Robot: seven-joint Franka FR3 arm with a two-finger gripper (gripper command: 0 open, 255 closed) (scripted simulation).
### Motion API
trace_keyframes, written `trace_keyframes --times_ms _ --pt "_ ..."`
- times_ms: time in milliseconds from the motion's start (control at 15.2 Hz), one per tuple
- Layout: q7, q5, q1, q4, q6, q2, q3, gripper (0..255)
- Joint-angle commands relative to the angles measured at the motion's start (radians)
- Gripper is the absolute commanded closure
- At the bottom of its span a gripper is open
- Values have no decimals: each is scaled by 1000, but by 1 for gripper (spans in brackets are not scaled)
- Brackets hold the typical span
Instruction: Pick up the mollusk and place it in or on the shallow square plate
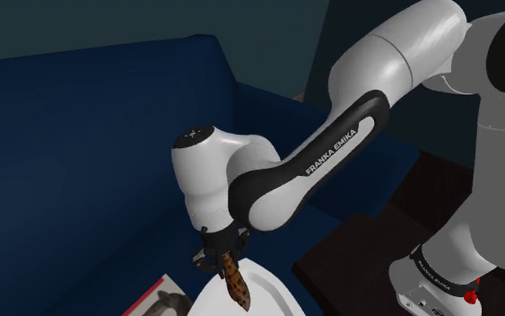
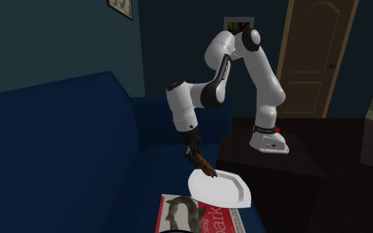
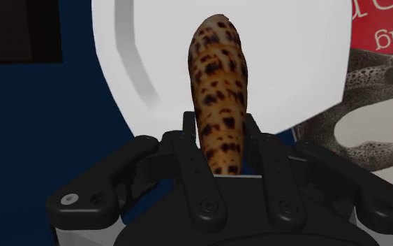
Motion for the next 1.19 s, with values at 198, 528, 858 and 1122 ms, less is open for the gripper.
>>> trace_keyframes --times_ms 198,528,858,1122 --pt "51 62 -11 -153 81 -94 72 255" --pt "90 60 11 -216 145 -97 79 255" --pt "118 6 52 -218 195 -37 30 255" --pt "139 -36 84 -216 233 10 -11 255"
